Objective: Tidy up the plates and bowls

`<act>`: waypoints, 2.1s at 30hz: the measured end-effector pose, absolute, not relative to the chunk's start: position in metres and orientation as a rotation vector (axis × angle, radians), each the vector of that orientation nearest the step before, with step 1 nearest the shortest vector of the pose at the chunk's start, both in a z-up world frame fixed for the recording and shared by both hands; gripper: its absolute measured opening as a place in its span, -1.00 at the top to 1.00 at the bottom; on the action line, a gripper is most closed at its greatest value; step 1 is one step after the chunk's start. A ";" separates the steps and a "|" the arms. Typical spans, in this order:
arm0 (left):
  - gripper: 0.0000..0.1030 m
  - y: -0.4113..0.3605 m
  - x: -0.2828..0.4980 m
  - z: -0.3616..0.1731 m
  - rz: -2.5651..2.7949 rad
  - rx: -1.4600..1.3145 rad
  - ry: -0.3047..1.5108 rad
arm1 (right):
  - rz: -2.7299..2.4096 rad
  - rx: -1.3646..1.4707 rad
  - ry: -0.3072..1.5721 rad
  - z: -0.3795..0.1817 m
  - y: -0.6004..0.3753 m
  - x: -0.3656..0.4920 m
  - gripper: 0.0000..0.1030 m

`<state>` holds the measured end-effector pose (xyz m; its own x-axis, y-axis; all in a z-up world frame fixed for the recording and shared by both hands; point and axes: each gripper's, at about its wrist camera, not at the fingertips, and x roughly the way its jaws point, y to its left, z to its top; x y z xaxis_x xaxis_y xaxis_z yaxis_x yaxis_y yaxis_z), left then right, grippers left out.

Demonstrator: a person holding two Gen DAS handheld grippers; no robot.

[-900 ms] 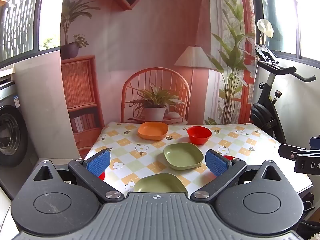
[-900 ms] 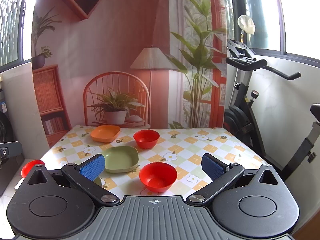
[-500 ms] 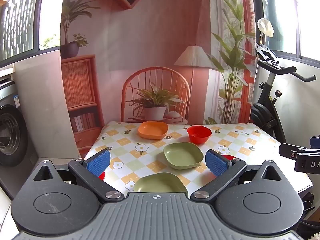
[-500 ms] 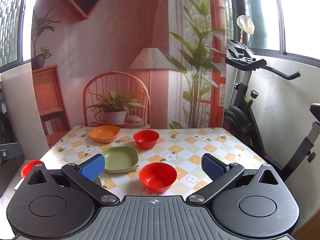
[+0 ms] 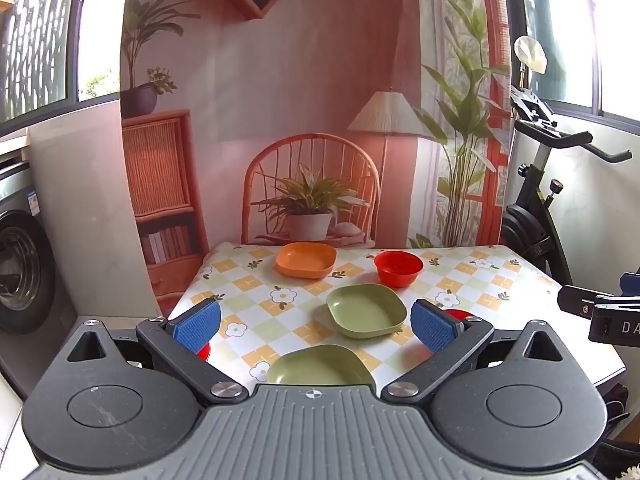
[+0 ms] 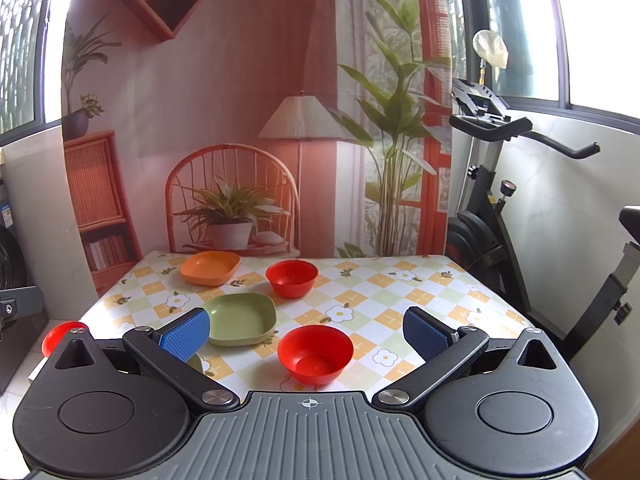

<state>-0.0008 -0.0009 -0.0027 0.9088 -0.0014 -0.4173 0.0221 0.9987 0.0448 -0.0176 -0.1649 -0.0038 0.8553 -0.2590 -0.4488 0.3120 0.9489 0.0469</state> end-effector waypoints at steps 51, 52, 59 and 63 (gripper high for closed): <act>-0.98 0.006 0.012 -0.008 0.120 0.075 0.468 | -0.239 0.102 0.446 -0.004 -0.187 0.010 -0.99; -0.98 0.008 0.017 -0.009 0.139 0.076 0.478 | -0.232 0.094 0.448 -0.005 -0.187 0.017 -0.99; -0.96 0.024 0.047 -0.012 0.195 0.077 0.498 | -0.140 0.081 0.464 -0.013 -0.183 0.073 -0.98; -0.92 0.024 0.068 -0.018 0.191 0.082 0.518 | -0.090 0.083 0.475 -0.023 -0.179 0.106 -0.95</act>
<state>0.0676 0.0238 -0.0176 0.8515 0.2021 -0.4839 -0.1608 0.9789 0.1258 0.1059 -0.1790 -0.0231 0.8854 -0.0668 -0.4599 0.1054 0.9927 0.0588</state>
